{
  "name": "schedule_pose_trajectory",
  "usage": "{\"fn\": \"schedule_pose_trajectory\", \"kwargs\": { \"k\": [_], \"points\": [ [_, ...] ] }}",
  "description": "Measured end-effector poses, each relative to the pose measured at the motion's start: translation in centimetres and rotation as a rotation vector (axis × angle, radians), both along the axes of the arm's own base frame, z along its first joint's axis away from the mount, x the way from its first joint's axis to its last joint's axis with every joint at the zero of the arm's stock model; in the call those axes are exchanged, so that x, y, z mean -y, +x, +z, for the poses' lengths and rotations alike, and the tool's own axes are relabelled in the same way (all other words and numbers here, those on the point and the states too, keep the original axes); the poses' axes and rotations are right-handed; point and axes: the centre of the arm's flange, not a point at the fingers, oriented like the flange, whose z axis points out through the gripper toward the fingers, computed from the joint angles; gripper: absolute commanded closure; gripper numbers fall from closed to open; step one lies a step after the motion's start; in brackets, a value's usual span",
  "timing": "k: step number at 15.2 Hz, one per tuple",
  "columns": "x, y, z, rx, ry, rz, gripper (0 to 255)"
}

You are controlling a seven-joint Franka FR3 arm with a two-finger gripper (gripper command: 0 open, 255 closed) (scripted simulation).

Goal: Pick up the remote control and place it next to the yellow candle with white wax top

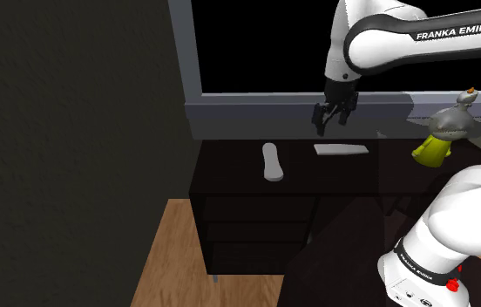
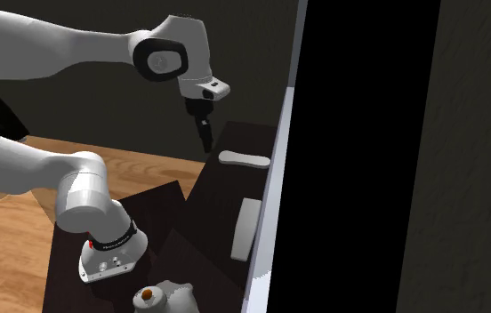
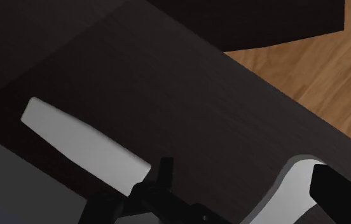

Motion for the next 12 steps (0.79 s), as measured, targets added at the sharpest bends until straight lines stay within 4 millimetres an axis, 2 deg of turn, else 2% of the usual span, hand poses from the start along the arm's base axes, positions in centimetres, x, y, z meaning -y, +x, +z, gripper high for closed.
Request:
{"fn": "schedule_pose_trajectory", "kwargs": {
  "k": [3,5,12],
  "points": [
    [-0.8,2.3,-2.1,0.006,0.016,-0.076,0],
    [-2.2,4.0,-3.9,0.01,0.027,-0.125,0],
    [-3.9,11.1,-10.2,0.023,0.067,-0.302,0]
  ]
}}
